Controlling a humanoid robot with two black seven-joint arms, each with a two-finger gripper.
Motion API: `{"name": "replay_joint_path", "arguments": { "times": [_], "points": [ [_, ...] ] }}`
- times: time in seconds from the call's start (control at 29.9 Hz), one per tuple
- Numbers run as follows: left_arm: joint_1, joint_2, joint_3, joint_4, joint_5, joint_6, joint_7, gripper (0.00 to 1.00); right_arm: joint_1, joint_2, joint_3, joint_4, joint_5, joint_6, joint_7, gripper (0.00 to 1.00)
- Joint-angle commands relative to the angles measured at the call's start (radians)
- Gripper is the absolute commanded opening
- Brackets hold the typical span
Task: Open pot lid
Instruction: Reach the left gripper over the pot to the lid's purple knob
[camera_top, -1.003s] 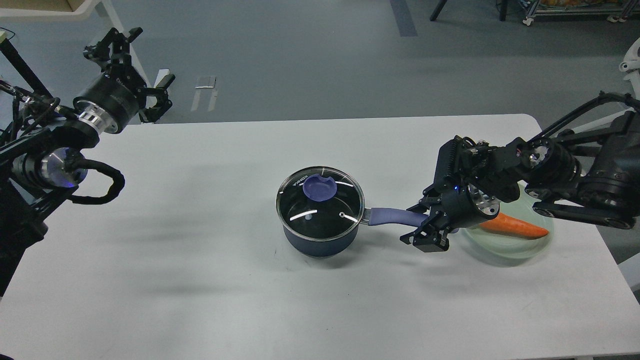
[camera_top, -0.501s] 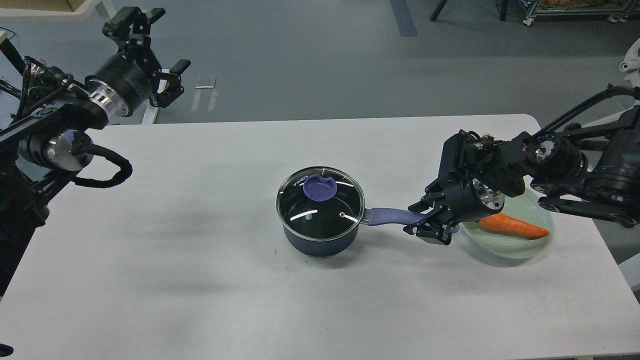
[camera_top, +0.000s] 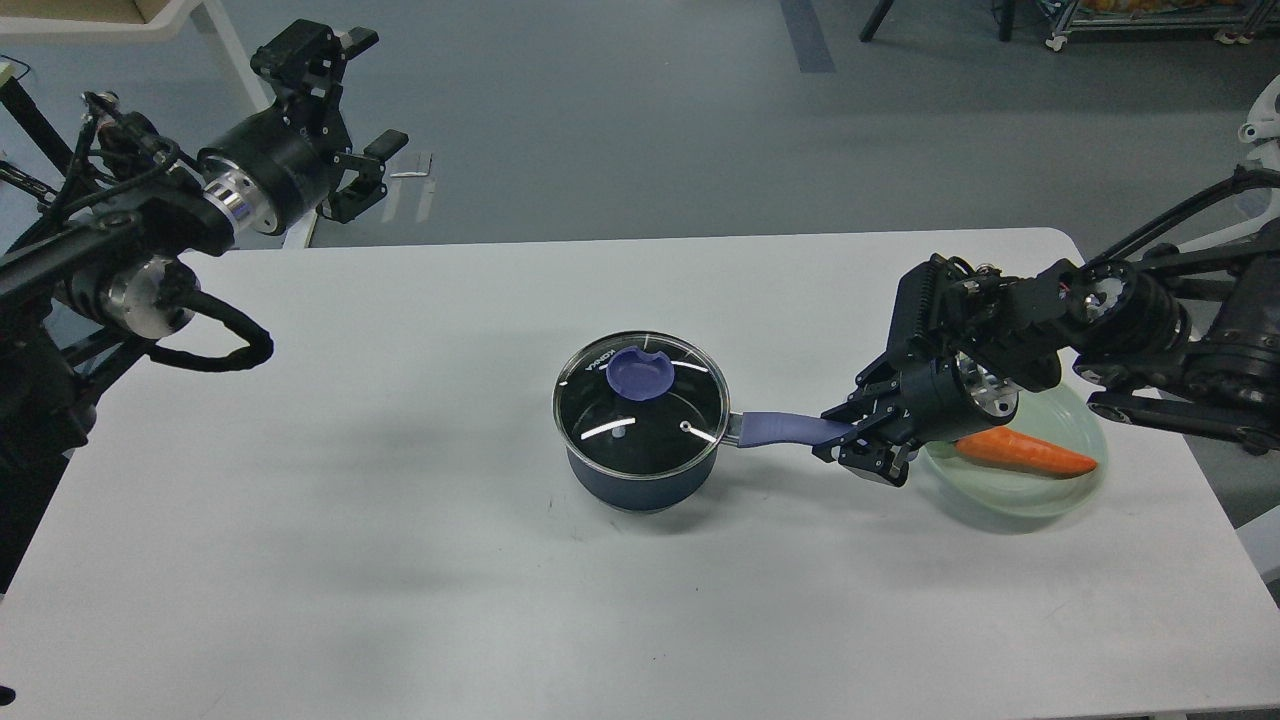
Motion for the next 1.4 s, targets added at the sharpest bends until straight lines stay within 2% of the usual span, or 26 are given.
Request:
{"name": "replay_joint_path", "arguments": {
  "times": [0.0, 0.3, 0.53, 0.63, 0.77, 0.97, 1.14, 1.37],
  "points": [
    [-0.015, -0.007, 0.002, -0.042, 0.107, 0.002, -0.002, 0.99, 0.0, -0.008, 0.003, 0.002, 0.0, -0.001, 0.0, 0.21],
    [-0.014, -0.044, 0.012, -0.243, 0.709, -0.001, -0.008, 0.99, 0.001, -0.011, 0.003, 0.006, 0.0, -0.001, 0.0, 0.21],
    [-0.015, -0.11, 0.034, -0.255, 1.076, 0.0, 0.001, 0.99, 0.004, -0.012, 0.003, 0.011, 0.0, -0.001, 0.0, 0.21],
    [-0.017, -0.119, 0.106, -0.254, 1.228, 0.011, 0.006, 0.97, 0.004, -0.02, 0.003, 0.011, 0.0, -0.001, 0.0, 0.21],
    [-0.008, -0.159, 0.187, -0.238, 1.423, 0.109, 0.004, 0.95, 0.004, -0.035, 0.003, 0.011, 0.005, -0.001, 0.0, 0.21],
    [-0.006, -0.167, 0.347, -0.234, 1.481, 0.187, 0.007, 0.93, 0.003, -0.048, 0.004, 0.01, 0.006, -0.001, 0.0, 0.21],
    [-0.012, -0.199, 0.358, -0.167, 1.526, 0.209, 0.033, 0.93, -0.002, -0.054, 0.007, 0.011, 0.006, -0.001, 0.0, 0.21],
    [-0.015, -0.237, 0.355, -0.143, 1.537, 0.221, 0.033, 0.93, -0.002, -0.048, 0.007, 0.011, 0.006, -0.001, 0.0, 0.21]
  ]
}}
